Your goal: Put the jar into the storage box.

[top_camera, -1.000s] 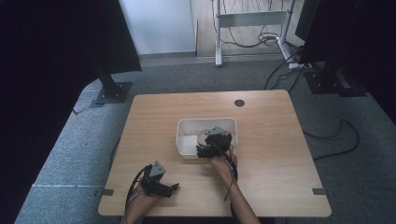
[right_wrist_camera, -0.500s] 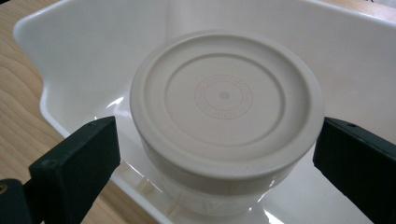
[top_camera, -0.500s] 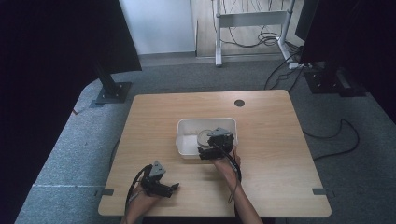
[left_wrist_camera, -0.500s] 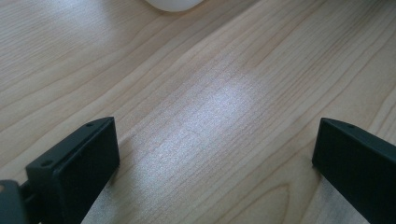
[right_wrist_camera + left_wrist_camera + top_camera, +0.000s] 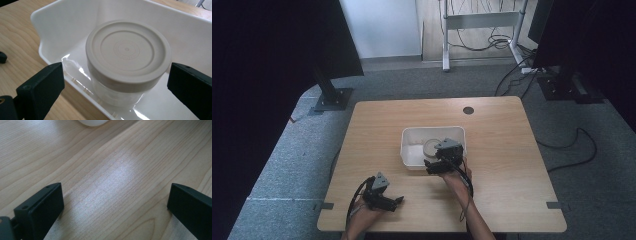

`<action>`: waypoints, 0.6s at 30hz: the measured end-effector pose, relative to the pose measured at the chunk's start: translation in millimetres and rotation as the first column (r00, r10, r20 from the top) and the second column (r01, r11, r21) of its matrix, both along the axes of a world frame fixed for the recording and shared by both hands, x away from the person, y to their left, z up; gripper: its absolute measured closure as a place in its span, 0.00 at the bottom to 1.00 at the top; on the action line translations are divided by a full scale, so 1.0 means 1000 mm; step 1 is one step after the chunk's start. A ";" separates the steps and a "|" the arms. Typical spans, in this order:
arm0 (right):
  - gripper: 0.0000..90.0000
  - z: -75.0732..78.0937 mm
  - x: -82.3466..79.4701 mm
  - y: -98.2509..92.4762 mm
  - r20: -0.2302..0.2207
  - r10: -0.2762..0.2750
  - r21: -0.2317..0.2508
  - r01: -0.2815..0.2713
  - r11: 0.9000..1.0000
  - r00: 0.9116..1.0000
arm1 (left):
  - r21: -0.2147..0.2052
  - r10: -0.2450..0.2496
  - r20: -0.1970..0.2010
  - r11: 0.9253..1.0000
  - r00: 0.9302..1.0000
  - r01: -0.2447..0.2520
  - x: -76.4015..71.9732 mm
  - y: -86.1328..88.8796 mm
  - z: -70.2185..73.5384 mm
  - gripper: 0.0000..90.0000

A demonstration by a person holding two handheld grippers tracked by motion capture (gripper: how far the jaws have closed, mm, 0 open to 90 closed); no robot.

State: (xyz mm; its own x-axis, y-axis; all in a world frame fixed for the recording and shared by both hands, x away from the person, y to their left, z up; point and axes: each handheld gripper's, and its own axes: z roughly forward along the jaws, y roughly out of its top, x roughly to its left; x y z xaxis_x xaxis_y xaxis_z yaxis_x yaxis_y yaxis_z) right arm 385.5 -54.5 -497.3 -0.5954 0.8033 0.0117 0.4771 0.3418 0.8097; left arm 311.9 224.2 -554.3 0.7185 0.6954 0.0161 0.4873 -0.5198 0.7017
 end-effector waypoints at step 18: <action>0.01 0.003 -0.019 -0.012 0.009 0.035 -0.006 -0.035 0.999 0.999 | -0.001 0.000 -0.001 1.000 1.000 0.000 0.000 0.000 0.000 0.00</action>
